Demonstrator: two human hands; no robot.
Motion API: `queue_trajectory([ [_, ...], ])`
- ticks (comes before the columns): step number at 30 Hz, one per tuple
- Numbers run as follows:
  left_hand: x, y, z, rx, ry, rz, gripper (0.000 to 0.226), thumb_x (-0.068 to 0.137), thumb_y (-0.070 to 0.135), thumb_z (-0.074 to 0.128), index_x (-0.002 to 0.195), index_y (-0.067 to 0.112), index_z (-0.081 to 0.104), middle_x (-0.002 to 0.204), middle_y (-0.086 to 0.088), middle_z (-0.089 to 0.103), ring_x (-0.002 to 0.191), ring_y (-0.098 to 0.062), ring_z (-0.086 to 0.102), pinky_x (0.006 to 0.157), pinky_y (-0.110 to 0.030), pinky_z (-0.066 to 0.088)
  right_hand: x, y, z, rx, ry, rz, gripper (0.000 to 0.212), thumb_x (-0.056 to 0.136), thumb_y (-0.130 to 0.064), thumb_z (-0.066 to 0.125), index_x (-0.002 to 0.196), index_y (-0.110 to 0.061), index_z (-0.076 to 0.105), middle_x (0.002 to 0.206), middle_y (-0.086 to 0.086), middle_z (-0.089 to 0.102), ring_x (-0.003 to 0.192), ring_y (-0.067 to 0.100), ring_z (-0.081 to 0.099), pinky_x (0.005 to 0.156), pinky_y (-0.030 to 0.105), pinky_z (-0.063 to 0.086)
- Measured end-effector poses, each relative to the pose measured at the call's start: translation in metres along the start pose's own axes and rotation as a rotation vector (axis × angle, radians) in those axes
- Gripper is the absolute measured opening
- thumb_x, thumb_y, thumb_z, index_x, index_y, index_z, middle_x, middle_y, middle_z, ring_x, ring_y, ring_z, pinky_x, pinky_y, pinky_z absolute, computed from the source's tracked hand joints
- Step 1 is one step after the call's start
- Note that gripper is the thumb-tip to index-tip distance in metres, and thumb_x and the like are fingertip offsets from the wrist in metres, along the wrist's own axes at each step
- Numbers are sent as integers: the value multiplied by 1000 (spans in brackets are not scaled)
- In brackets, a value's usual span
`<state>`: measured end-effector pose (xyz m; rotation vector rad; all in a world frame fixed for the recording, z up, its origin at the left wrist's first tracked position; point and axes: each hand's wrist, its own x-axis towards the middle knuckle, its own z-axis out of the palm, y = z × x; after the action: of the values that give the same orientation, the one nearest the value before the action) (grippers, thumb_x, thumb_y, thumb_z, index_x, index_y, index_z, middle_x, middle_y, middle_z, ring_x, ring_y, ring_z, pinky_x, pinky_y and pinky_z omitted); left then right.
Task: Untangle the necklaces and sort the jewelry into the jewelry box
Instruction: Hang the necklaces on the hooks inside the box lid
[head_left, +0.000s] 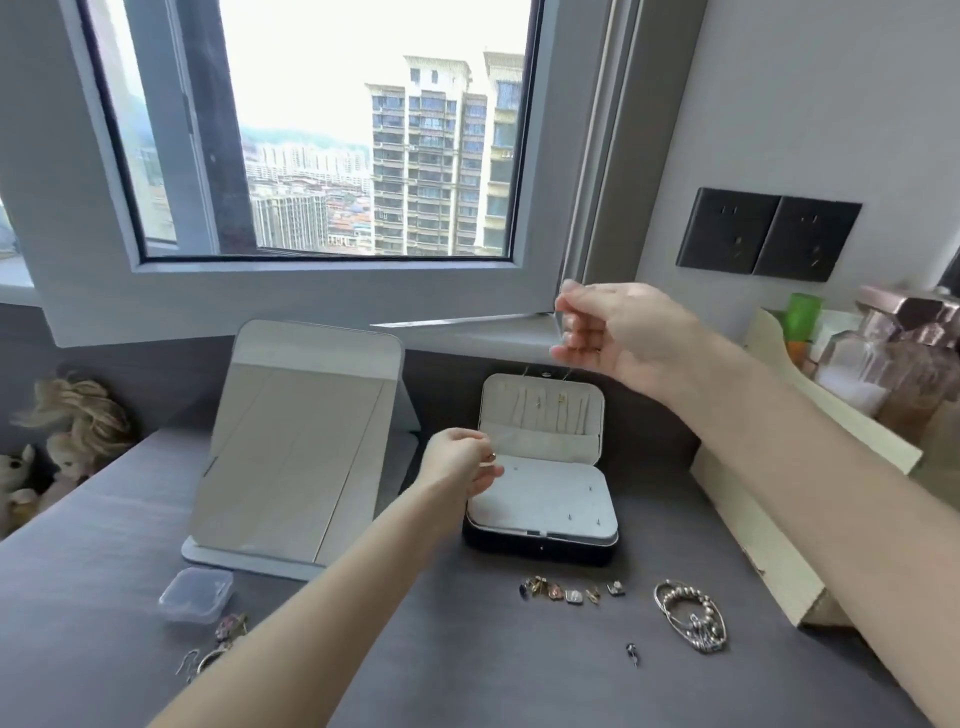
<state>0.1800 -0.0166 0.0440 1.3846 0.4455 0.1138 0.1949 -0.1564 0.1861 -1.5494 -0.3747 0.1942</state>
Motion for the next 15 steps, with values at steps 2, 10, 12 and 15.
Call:
queue_trajectory([
  [2, 13, -3, 5, 44, -32, -17, 14, 93, 4, 48, 103, 2, 58, 91, -11, 59, 70, -19, 62, 58, -22, 50, 18, -12, 9, -140, -44, -3, 16, 95, -16, 54, 83, -7, 61, 62, 1, 48, 56, 11, 49, 59, 28, 56],
  [10, 56, -9, 13, 933, 212, 593, 33, 86, 6, 44, 110, 15, 65, 113, 4, 61, 100, -20, 54, 71, -24, 36, 79, -26, 20, -447, -21, -23, 18, 89, -11, 62, 102, 2, 65, 67, 3, 49, 61, 14, 48, 54, 24, 52],
  [12, 62, -11, 13, 1139, 268, 731, 32, 83, 4, 46, 108, 14, 63, 111, -2, 56, 93, -23, 45, 66, -28, 30, 89, -25, 18, -458, 5, -36, 17, 89, -11, 62, 101, 1, 65, 68, 3, 49, 60, 14, 47, 52, 24, 52],
  [15, 69, -18, 18, 1229, 344, 837, 21, 60, -2, 58, 77, 10, 59, 88, -11, 50, 73, -24, 32, 54, -31, 26, 102, -23, 16, -456, 24, -69, 15, 90, -11, 60, 97, 0, 66, 66, 3, 49, 59, 13, 45, 53, 24, 52],
])
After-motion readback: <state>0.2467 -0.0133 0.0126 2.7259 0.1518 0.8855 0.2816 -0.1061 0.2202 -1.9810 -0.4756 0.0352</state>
